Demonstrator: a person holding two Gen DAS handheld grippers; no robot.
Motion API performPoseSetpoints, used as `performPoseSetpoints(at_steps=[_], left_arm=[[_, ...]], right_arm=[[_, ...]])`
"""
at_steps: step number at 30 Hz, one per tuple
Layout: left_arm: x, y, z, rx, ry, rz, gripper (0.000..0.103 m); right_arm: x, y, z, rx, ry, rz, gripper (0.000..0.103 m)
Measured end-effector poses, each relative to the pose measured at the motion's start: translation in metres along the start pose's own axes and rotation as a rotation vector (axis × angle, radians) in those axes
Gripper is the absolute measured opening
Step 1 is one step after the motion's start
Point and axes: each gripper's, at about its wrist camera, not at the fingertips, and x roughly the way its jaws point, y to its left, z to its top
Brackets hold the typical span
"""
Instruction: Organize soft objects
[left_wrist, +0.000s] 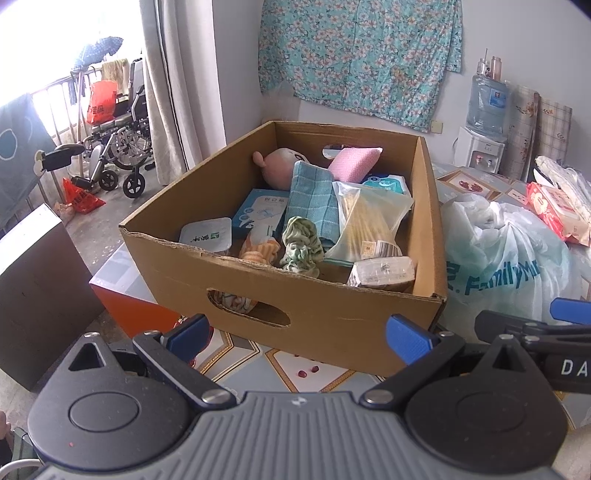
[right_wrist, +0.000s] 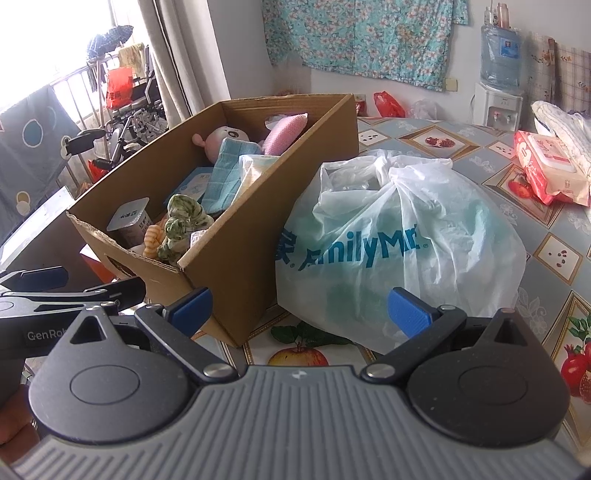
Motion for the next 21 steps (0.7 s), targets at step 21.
performPoseSetpoints(at_steps=[21], left_arm=[[-0.0001,0.0001,0.0,0.0,0.0,0.001,0.103]], right_arm=[[0.0013,-0.0021,-0.0009,0.008,0.007,-0.001,0.102]])
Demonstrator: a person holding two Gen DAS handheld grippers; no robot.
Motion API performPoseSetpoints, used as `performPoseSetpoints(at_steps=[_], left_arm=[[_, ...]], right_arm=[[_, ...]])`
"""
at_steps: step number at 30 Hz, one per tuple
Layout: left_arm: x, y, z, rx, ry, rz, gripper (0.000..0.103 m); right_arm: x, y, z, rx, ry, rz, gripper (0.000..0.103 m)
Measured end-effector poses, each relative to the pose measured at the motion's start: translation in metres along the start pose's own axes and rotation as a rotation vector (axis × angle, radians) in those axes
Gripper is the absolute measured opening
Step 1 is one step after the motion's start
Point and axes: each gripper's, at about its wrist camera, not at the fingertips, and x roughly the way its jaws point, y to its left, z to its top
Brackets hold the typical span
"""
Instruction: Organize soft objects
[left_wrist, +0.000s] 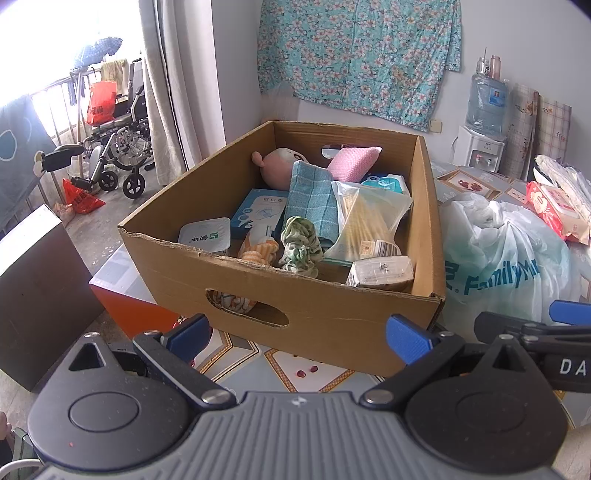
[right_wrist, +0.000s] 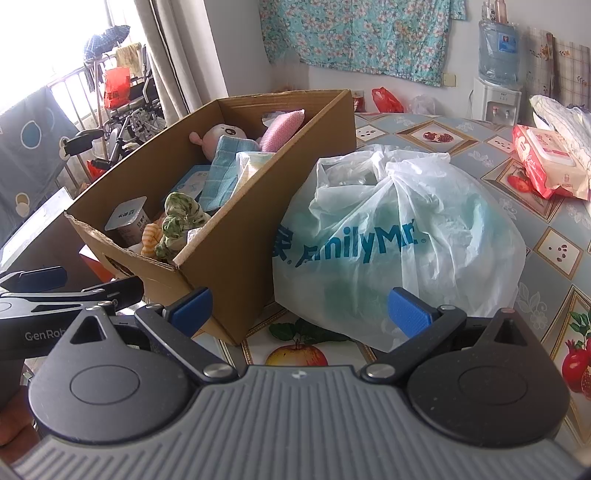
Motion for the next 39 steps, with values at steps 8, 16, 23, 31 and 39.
performPoseSetpoints(at_steps=[8,16,23,31,39], left_arm=[[0.0002,0.0005,0.0,0.001,0.0,-0.001,0.103],[0.0,0.0007,0.0003,0.002,0.0,0.0,0.103],[0.0001,0.0005,0.0002,0.002,0.0,0.001,0.103],[0.0001,0.0005,0.0004,0.003,0.0,0.0,0.102],[0.0001,0.0007,0.0002,0.004,0.004,0.004,0.102]], right_arm=[[0.0008,0.0,0.0001,0.005,0.005,0.005,0.102],[0.0012,-0.0004,0.0002,0.007,0.006,0.006,0.102],[0.0015,-0.0008,0.0007,0.007,0.006,0.007,0.102],[0.0023,-0.002,0.0016,0.011,0.008,0.008,0.102],[0.0045,-0.0035,0.002,0.017,0.014,0.01,0.102]])
